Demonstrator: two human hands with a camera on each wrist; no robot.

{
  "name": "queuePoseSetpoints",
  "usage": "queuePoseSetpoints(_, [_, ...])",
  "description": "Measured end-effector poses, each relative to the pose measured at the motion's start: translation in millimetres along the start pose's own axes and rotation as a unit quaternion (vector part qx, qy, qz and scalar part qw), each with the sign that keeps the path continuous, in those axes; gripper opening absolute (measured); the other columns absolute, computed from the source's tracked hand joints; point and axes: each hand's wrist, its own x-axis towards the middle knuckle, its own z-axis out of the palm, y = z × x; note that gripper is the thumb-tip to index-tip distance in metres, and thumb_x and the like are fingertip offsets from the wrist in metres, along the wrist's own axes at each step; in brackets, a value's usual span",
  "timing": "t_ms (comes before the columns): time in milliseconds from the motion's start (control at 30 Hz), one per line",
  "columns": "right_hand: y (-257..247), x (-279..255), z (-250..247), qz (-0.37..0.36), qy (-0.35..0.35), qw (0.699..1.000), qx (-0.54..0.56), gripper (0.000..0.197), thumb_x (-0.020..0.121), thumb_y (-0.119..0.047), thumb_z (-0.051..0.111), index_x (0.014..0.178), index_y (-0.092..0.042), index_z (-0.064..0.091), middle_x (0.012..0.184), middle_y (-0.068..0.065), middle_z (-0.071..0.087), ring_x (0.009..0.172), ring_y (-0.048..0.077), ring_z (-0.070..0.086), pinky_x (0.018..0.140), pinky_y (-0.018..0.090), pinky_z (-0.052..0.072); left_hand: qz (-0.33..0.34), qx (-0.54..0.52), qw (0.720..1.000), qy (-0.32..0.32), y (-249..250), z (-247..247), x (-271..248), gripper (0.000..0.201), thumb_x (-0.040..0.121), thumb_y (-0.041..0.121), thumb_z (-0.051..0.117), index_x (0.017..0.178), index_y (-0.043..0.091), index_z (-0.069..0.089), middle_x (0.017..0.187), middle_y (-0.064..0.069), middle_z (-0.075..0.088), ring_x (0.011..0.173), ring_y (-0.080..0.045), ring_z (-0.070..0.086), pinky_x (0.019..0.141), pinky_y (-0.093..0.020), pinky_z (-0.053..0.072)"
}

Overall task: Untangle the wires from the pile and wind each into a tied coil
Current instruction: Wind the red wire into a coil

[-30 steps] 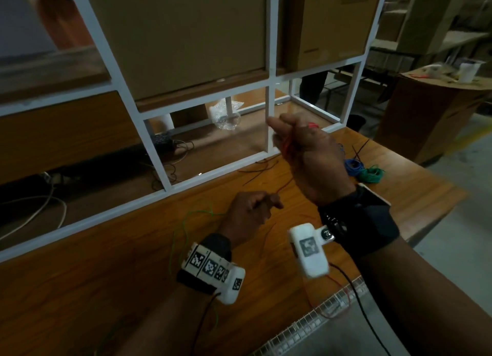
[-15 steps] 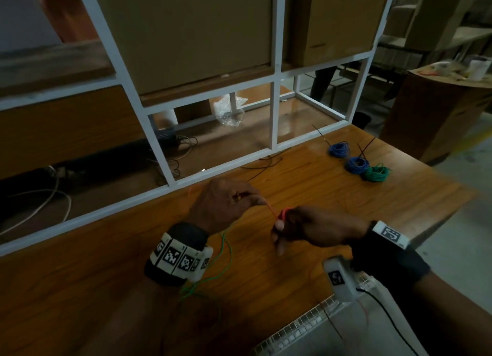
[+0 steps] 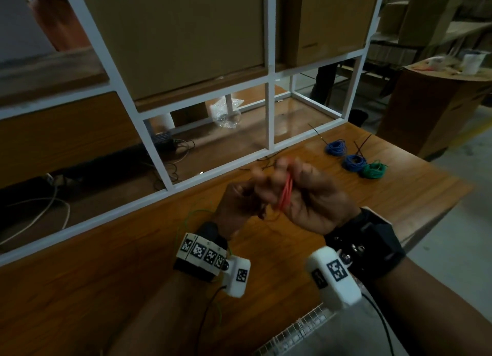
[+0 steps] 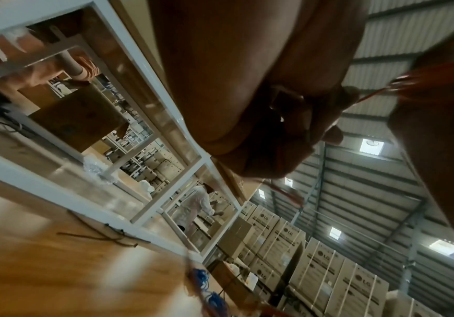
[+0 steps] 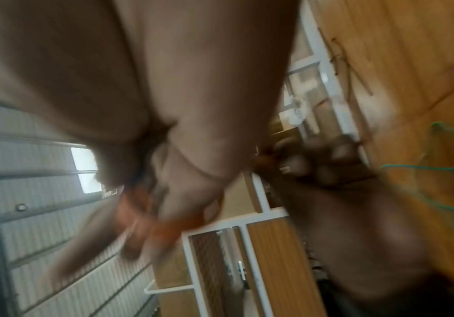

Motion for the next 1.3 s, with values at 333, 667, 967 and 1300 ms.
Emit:
queuePoseSetpoints(333, [-6, 4, -40, -0.075, 0.352, 0.606, -0.709, 0.025, 0.108, -0.021, 0.043, 0.113, -0.019, 0.067, 0.117, -0.011, 0.063, 0.11, 0.003, 0.06, 0.094, 0.022, 0.052, -0.129, 0.141, 0.98, 0.051, -28, -4, -31, 0.019, 0.094, 0.021, 0.065, 0.099, 0.005, 0.073, 0.054, 0.011, 0.051, 0.049, -0.006, 0.044, 0.053, -0.026, 0.04])
queuePoseSetpoints(667, [3, -19, -34, 0.387, 0.106, 0.753, -0.522, 0.041, 0.111, -0.031, 0.04, 0.109, -0.001, 0.068, 0.099, 0.007, 0.079, 0.1, 0.012, 0.072, 0.096, 0.028, 0.052, 0.022, 0.364, 0.929, 0.067, 6, -14, -20, 0.012, 0.089, 0.037, 0.069, 0.085, 0.027, 0.075, 0.083, 0.009, 0.073, 0.078, -0.011, 0.067, 0.073, -0.042, 0.057])
queuePoseSetpoints(967, [5, -16, -25, 0.169, -0.014, 0.986, 0.007, 0.028, 0.106, -0.018, 0.049, 0.11, 0.006, 0.062, 0.098, 0.022, 0.074, 0.113, 0.034, 0.068, 0.1, 0.043, 0.053, 0.052, 0.117, 0.989, 0.072, 22, 9, 5, 0.015, 0.088, 0.023, 0.071, 0.089, 0.009, 0.076, 0.075, -0.014, 0.064, 0.061, -0.024, 0.055, 0.054, -0.031, 0.045])
queuePoseSetpoints(1300, [-27, 11, -14, -0.191, 0.244, 0.941, -0.134, 0.038, 0.111, -0.022, 0.03, 0.135, -0.001, 0.052, 0.13, 0.014, 0.068, 0.131, 0.024, 0.059, 0.113, 0.037, 0.044, -0.038, 0.156, 0.984, 0.071, 4, 53, 3, 0.023, 0.101, 0.015, 0.054, 0.097, 0.015, 0.077, 0.05, 0.008, 0.051, 0.045, -0.002, 0.042, 0.045, -0.018, 0.033])
